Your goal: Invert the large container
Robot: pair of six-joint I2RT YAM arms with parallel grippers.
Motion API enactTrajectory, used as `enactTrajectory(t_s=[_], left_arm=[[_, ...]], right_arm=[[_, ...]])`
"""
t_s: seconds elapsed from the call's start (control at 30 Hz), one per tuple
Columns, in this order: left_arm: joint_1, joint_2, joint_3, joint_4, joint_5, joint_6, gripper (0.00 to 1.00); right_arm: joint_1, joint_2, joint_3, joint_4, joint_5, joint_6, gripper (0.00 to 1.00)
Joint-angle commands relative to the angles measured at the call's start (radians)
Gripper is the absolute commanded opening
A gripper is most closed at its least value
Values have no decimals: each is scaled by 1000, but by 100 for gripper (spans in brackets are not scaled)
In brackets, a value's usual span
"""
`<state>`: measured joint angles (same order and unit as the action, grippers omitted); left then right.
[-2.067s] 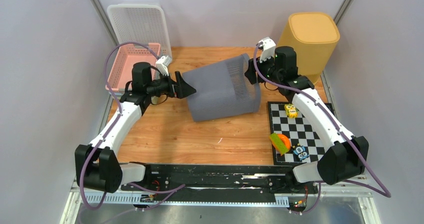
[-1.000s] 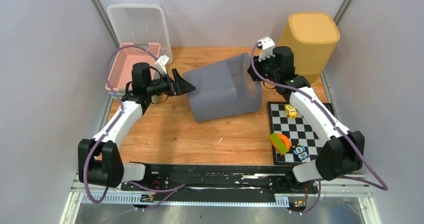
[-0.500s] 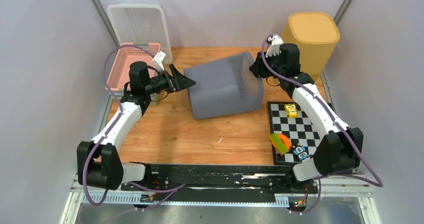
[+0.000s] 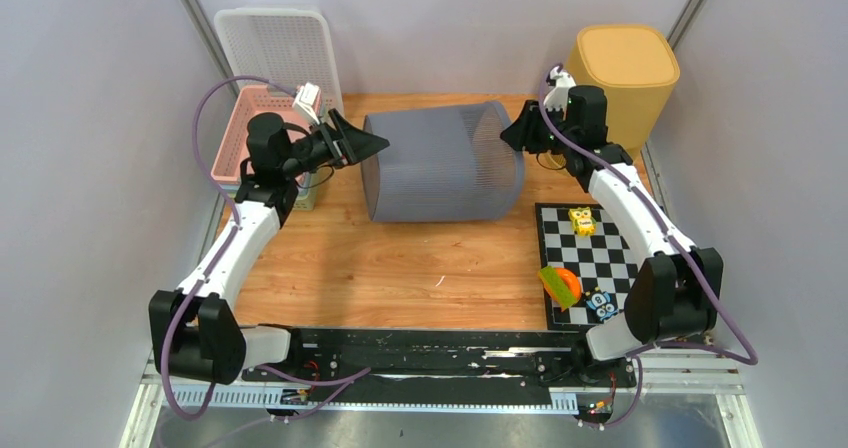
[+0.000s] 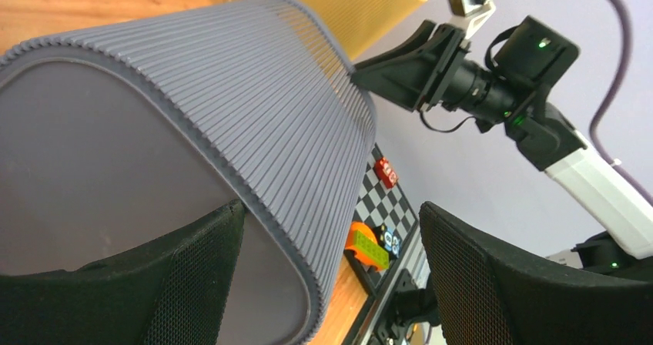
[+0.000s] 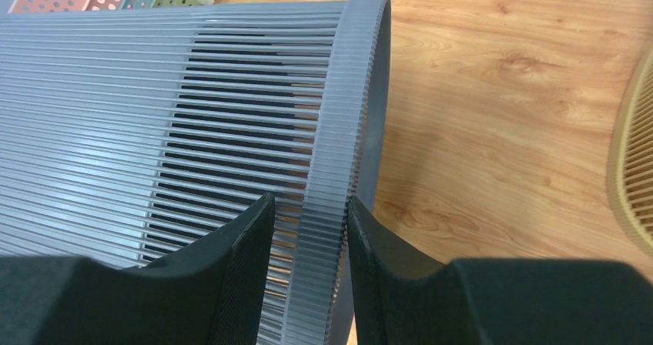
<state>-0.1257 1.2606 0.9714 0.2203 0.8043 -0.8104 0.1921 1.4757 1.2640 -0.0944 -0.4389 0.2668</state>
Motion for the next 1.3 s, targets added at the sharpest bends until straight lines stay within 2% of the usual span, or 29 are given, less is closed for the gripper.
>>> enactTrajectory(t_s=[0.0, 0.63, 1.27], left_arm=[[-19, -29, 65, 140, 29, -53, 84], [-90, 33, 162, 138, -19, -41, 84], [-113, 55, 89, 79, -67, 61, 84]], right_arm=[[25, 31, -47, -39, -198, 71, 41], [23, 94, -121, 35, -194, 132, 41], [-2, 75, -138, 37, -140, 111, 41]])
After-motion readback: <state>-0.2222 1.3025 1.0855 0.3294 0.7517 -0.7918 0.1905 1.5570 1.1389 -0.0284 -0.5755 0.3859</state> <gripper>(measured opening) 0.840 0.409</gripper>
